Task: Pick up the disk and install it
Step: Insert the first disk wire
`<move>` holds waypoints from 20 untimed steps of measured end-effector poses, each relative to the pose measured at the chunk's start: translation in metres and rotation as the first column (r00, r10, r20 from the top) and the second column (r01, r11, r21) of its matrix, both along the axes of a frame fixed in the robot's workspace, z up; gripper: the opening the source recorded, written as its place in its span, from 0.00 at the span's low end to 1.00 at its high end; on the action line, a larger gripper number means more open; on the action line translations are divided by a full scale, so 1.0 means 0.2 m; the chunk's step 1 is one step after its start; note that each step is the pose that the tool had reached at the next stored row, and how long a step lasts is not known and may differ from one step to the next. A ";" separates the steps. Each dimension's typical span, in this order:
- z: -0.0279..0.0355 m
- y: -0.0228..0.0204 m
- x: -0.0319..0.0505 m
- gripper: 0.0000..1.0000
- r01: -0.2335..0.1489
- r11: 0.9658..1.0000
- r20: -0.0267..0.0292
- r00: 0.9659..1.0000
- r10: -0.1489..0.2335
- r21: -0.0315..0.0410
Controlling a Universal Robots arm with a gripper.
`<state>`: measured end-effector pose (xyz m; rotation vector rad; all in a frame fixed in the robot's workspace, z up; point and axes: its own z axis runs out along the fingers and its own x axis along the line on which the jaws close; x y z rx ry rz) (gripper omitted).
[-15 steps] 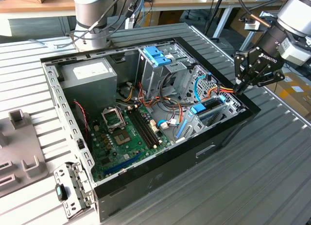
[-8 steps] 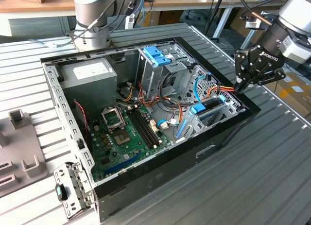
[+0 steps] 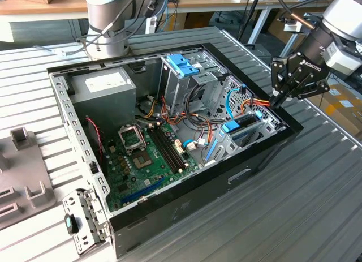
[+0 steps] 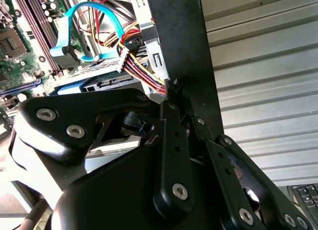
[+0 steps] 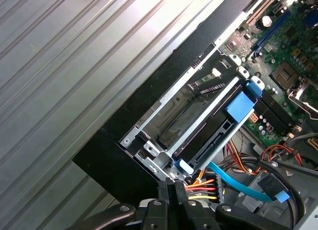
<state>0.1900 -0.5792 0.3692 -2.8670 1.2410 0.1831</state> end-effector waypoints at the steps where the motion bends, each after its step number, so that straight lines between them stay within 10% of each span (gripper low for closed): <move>1: 0.000 0.000 -0.003 0.17 0.000 1.000 0.000 1.000 0.000 0.000; 20: 0.000 0.000 -0.067 0.17 0.000 1.000 0.000 1.000 0.000 0.000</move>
